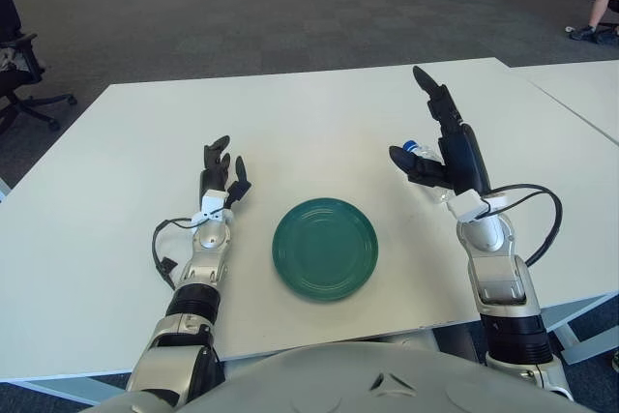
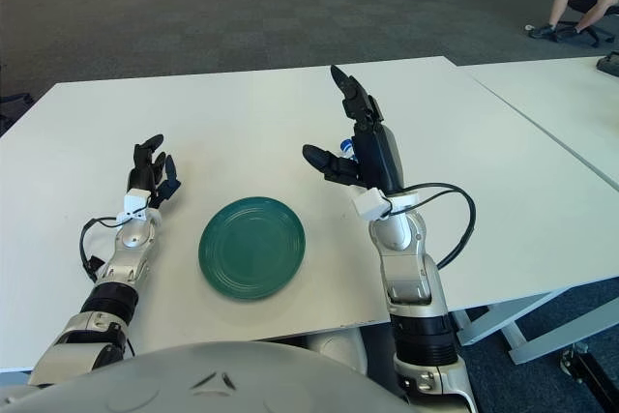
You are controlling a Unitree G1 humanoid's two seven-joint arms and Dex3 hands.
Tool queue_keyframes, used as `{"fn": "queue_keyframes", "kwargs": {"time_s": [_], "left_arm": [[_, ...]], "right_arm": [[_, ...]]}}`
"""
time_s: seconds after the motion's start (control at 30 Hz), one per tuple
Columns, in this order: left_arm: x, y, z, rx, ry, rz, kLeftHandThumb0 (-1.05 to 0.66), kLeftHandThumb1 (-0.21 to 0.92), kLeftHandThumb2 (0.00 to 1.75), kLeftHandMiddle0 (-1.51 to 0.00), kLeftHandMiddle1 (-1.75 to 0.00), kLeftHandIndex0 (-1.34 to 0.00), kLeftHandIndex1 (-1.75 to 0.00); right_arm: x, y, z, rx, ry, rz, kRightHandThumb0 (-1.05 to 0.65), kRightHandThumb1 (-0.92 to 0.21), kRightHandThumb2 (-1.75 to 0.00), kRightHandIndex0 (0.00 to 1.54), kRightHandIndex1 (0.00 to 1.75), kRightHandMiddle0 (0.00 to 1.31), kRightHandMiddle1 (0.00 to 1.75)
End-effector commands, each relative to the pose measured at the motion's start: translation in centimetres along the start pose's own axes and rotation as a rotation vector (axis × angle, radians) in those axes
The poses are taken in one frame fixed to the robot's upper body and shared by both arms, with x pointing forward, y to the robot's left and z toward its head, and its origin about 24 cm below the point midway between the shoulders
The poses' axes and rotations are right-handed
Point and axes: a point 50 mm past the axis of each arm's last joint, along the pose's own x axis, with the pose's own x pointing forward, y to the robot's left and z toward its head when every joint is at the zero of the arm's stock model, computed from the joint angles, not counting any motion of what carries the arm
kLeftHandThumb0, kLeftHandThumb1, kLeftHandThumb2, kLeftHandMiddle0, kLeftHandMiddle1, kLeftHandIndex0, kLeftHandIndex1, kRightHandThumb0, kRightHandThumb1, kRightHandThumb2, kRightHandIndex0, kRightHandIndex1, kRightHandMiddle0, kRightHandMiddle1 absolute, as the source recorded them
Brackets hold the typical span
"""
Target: Put the bottle into the plate.
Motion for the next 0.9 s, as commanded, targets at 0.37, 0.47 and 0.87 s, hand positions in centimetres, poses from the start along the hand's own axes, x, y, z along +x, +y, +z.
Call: {"fn": "queue_keyframes", "kwargs": {"time_s": [0.37,0.47,0.87], "left_arm": [[0.5,-0.6,1.0,0.003,-0.047,0.0,-0.74,0.92,0.86,-0.36,0.0,0.0,-0.8],[0.5,-0.6,1.0,0.015,-0.051,0.002,-0.74,0.92,0.86,-0.36,0.0,0.0,-0.79],[0.5,-0.7,0.9,0.022,-0.039,-0.005,-0.74,0.92,0.87,-0.36,0.0,0.0,-0.8]], "right_arm": [[4.7,-1.1,-0.6,-0.068,-0.043,-0.133,-1.05,-0.92,-0.15,0.0,0.0,0.0,0.0],[4.8,-2.4,-0.7,-0.078,-0.034,-0.131,-1.05,-0.92,-0.12,0.0,0.0,0.0,0.0],[6.9,-3.4,-1.3,-0.118,0.11,0.03,-1.05,-0.92,-0.14,0.0,0.0,0.0,0.0]]}}
